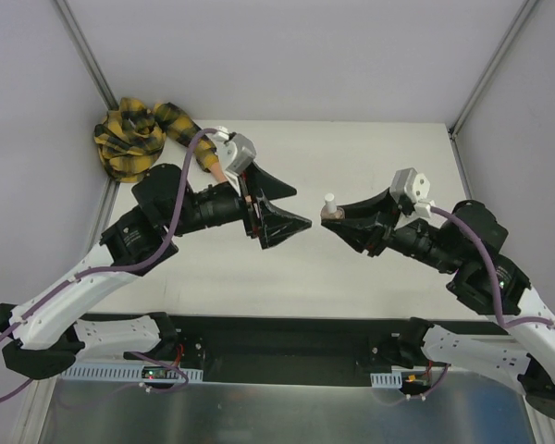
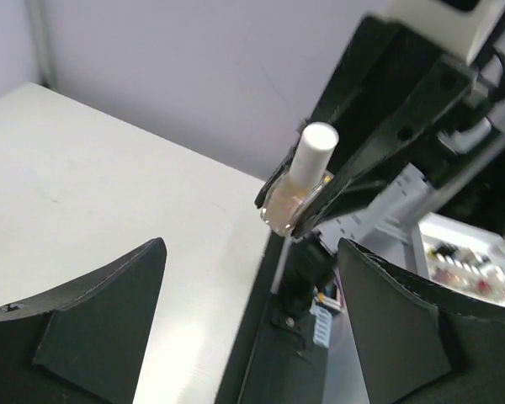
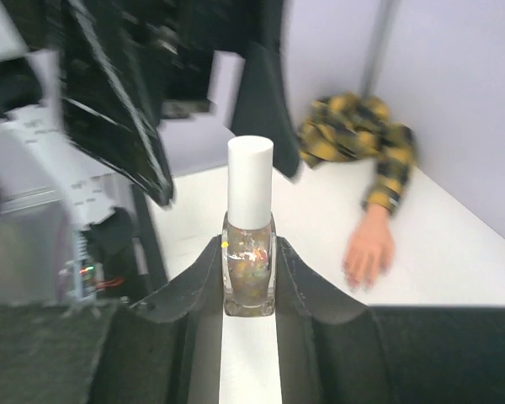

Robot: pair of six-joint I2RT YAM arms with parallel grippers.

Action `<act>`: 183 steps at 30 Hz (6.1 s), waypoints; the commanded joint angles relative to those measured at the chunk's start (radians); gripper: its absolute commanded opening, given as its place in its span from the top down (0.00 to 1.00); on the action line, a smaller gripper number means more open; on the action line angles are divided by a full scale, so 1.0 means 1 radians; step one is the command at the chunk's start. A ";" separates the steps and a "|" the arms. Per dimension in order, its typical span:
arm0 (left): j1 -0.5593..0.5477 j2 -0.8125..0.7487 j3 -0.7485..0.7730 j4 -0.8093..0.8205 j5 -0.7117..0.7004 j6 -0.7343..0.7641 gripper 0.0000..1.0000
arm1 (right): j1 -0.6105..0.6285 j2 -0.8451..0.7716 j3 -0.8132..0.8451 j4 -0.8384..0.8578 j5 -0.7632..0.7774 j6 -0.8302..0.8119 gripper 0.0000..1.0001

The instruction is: Paint the nails

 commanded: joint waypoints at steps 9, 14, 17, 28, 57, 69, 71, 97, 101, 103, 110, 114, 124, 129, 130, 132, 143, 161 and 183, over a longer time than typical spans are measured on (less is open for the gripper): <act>-0.022 0.210 0.238 -0.009 -0.423 0.017 0.23 | 0.044 0.078 0.008 0.064 0.606 -0.058 1.00; -0.034 0.231 0.227 0.028 -0.459 0.014 0.28 | 0.042 0.078 -0.005 0.073 0.595 -0.042 1.00; -0.034 0.246 0.223 0.052 -0.431 0.002 0.28 | 0.044 0.085 -0.007 0.074 0.590 -0.035 1.00; -0.037 0.297 0.249 0.077 -0.354 -0.040 0.36 | 0.045 0.093 -0.002 0.075 0.572 -0.025 1.00; 0.023 0.230 0.097 0.237 0.572 -0.140 0.56 | 0.031 -0.069 0.042 -0.026 -0.214 0.047 1.00; 0.026 0.113 0.121 0.079 -0.106 -0.073 0.14 | 0.033 0.007 0.085 -0.147 0.170 -0.036 1.00; 0.024 0.128 0.135 0.083 -0.121 -0.084 0.21 | 0.034 0.030 0.097 -0.144 0.254 -0.024 1.00; 0.021 0.243 0.209 0.097 0.012 -0.216 0.74 | 0.117 0.086 0.151 -0.121 0.371 0.027 1.00; 0.021 0.257 0.182 0.158 0.179 -0.230 1.00 | 0.122 0.075 0.143 -0.121 0.363 0.040 1.00; 0.023 0.289 0.174 0.222 0.473 -0.248 1.00 | 0.120 0.038 0.134 -0.106 0.204 0.039 1.00; 0.000 0.225 -0.010 0.586 0.764 -0.364 1.00 | 0.122 -0.065 0.044 0.181 -0.492 0.240 1.00; -0.005 0.208 -0.017 0.588 0.703 -0.324 1.00 | 0.122 -0.074 0.008 0.175 -0.401 0.209 1.00; 0.001 0.190 0.209 0.006 0.272 -0.031 0.30 | 0.120 -0.030 0.085 -0.150 -0.024 -0.042 1.00; 0.001 0.156 0.235 -0.049 -0.057 -0.030 0.23 | 0.120 -0.020 0.081 -0.207 0.321 -0.105 1.00; 0.001 0.159 0.238 -0.049 -0.087 -0.034 0.23 | 0.122 -0.011 0.084 -0.207 0.368 -0.111 1.00; 0.001 0.179 0.240 -0.052 -0.157 -0.044 0.25 | 0.120 0.015 0.096 -0.212 0.467 -0.124 1.00; -0.002 0.299 0.292 -0.053 -0.239 -0.129 0.32 | 0.120 0.050 0.088 -0.163 0.569 -0.133 1.00; -0.008 0.342 0.252 0.023 0.061 -0.177 0.95 | 0.120 0.043 0.081 -0.098 0.540 -0.099 1.00; 0.041 0.303 0.215 0.069 0.423 0.013 0.37 | 0.067 0.021 0.083 -0.155 -0.166 -0.002 1.00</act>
